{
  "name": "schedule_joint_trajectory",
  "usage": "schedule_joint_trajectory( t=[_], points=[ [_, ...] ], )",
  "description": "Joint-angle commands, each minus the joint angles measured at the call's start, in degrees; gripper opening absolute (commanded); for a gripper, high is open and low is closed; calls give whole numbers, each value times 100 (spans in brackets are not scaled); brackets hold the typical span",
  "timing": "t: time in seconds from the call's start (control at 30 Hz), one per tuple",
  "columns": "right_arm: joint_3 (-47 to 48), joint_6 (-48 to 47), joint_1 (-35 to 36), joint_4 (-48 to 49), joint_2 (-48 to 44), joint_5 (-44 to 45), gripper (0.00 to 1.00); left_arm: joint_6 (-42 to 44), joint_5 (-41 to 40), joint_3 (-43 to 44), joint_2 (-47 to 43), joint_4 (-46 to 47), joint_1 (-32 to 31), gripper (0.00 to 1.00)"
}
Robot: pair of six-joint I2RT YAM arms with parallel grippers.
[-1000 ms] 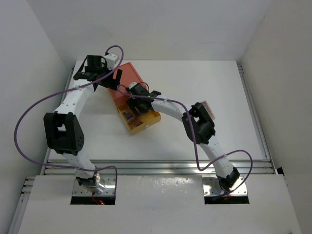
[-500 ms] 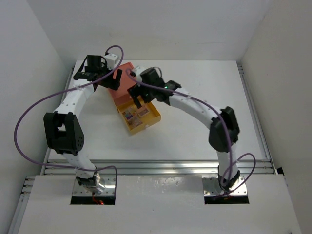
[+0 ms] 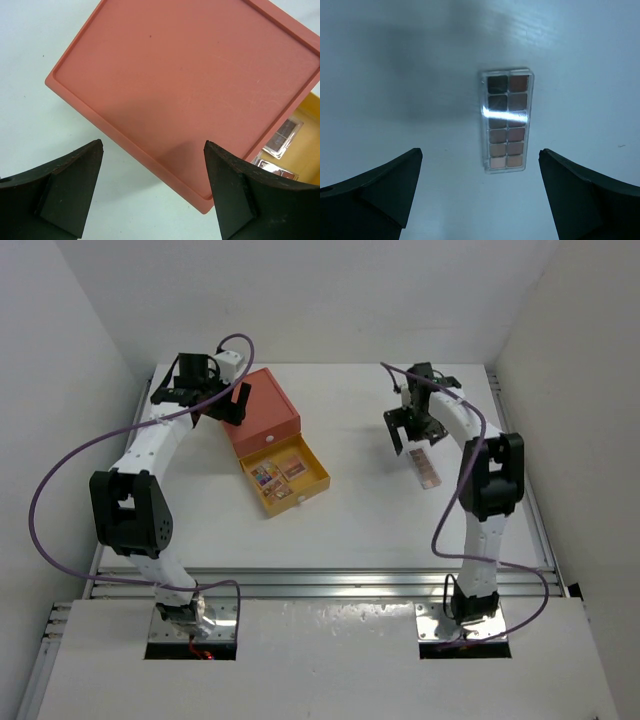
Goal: Organize the makeup
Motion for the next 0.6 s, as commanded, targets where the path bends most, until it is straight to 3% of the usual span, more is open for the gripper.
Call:
schedule_joint_trajectory(
  t=[0.0,0.27,0.4,0.57],
  points=[
    [48,-242,-210,-593,374,280,100,60,37,4,-226,66,56,88],
    [-339,-216,-826,-258,727,8,100,60,-16,4,-226,66,56,89],
    [-620,-268,-853,-118,867,-176,92,60,-16,4,-173,66,56,89],
    [-752,-329,-870,67,938,-282,74,60,-16,4,-173,66,109,89]
  ],
)
